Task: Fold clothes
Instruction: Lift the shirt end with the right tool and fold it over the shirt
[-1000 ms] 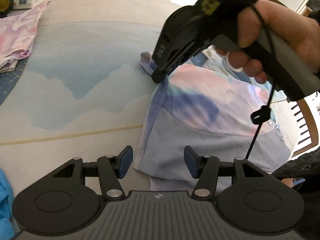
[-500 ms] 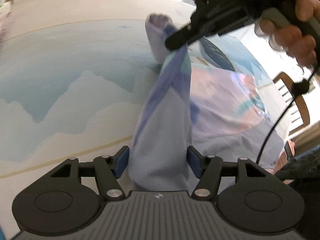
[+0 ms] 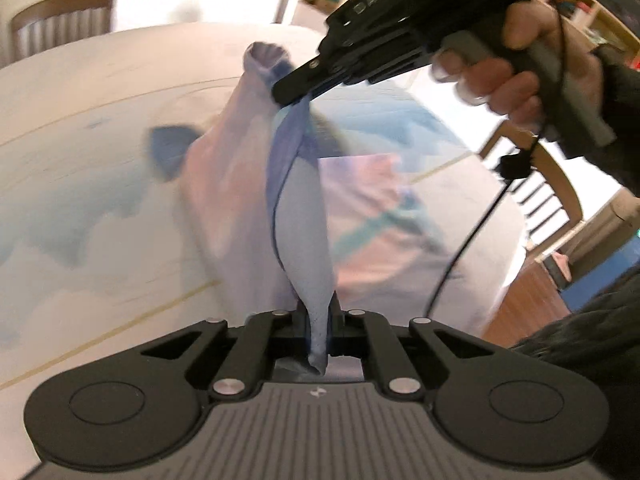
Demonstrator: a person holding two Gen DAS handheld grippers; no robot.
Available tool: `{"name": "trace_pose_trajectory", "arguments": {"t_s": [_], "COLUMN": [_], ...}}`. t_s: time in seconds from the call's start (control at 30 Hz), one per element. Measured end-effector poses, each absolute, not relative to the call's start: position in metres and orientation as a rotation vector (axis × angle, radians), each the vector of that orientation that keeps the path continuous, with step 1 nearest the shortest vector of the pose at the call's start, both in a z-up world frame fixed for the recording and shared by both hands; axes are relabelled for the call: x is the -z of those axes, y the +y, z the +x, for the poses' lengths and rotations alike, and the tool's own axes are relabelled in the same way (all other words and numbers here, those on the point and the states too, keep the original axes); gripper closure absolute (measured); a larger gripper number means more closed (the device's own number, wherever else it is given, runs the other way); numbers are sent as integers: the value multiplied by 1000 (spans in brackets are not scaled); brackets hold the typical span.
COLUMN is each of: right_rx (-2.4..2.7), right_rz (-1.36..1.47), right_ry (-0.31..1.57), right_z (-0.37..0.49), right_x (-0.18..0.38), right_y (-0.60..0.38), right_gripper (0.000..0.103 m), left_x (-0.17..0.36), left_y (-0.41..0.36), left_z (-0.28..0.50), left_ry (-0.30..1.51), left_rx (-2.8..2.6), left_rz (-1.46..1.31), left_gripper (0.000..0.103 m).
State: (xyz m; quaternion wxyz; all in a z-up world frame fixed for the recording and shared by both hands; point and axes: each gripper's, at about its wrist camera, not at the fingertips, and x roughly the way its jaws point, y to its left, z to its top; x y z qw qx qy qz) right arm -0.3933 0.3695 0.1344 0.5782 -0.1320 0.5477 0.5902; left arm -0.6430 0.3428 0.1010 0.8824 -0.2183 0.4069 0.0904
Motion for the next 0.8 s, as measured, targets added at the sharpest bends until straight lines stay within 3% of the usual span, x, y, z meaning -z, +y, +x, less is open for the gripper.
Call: {"name": "trace_pose_trajectory", "arguments": {"t_s": [0.27,0.57,0.63,0.7,0.8], "right_rx": [-1344,-1326,-1320,-1321,-1310], "right_rz": [-285,-405,-433,-454,-467], "right_ry": [1299,1236,1213,1195,1163], "right_z": [-310,-290,-287,-283,-269], "right_x": [-111,-61,-57,-56,-62], "right_y": [287,266,266,264,256], "right_gripper": [0,0,0,0,0], "left_x": [-84,-53,-54,-56,-65], "left_y": [269,237,236,232,223], "left_z": [-557,-516,-510,-507,-508], "left_ry": [893,981,987,989,967], "left_rx": [-98,-121,-129,-116,-59], "left_rz": [-421,-382,-380,-378,-385], "left_gripper": [98,98,94,82,72]}}
